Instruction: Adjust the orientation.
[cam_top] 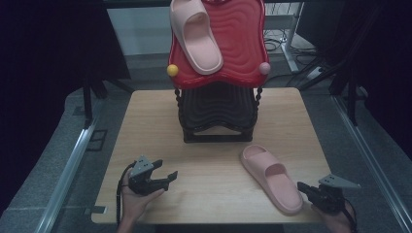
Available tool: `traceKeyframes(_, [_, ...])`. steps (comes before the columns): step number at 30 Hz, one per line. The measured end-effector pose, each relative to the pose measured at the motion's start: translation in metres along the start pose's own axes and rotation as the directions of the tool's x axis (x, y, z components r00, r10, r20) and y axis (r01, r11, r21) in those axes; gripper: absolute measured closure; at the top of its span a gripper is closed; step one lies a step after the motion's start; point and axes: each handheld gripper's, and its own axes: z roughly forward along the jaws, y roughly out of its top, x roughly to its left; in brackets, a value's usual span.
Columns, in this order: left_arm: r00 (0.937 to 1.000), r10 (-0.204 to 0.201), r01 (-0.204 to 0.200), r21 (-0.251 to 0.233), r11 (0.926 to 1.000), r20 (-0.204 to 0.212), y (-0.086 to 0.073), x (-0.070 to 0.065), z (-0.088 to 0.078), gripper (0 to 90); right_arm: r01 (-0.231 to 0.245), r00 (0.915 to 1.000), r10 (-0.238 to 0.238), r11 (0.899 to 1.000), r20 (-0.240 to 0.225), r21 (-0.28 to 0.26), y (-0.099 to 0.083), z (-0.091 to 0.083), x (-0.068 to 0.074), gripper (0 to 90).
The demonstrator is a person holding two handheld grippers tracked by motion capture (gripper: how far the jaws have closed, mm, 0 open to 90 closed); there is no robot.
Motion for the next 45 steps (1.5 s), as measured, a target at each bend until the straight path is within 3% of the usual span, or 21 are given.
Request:
traceKeyframes(5, [1.0000,0.001,-0.001,0.002,1.0000,0.001,0.000,0.000,0.001,24.1,0.010,0.9990,-0.009,1.000,-0.044,0.010,-0.002,-0.001,0.004,89.9])
traceKeyframes(7, [1.0000,-0.001,0.001,0.000,1.0000,0.000,0.000,0.000,0.001,24.2,0.042,0.9957,-0.040,0.999,-0.084,0.025,-0.001,-0.001,0.006,89.8])
traceKeyframes(13, [1.0000,0.009,-0.009,0.007,0.9999,0.003,0.000,-0.002,0.003,24.1,0.072,0.9898,-0.065,0.996,-0.127,0.046,-0.001,0.002,0.010,89.8])
traceKeyframes(20, [1.0000,0.005,-0.005,0.003,1.0000,0.002,0.000,-0.001,0.001,24.2,0.131,0.9724,-0.116,0.990,-0.203,0.061,0.004,0.013,0.035,89.9])
traceKeyframes(34, [0.9998,0.016,-0.016,0.015,0.9998,0.013,0.001,-0.005,0.004,24.4,0.187,0.9474,-0.167,0.981,-0.273,0.048,0.016,0.042,0.075,89.8])
traceKeyframes(40, [0.9998,0.017,-0.018,0.018,0.9997,0.014,0.001,-0.005,0.004,24.4,0.233,0.9349,-0.213,0.972,-0.284,0.038,0.028,0.062,0.097,89.9])
traceKeyframes(45, [0.9999,0.013,-0.013,0.009,0.9999,0.010,0.001,-0.004,0.002,24.4,0.225,0.9389,-0.213,0.974,-0.270,0.013,0.028,0.056,0.097,89.8])
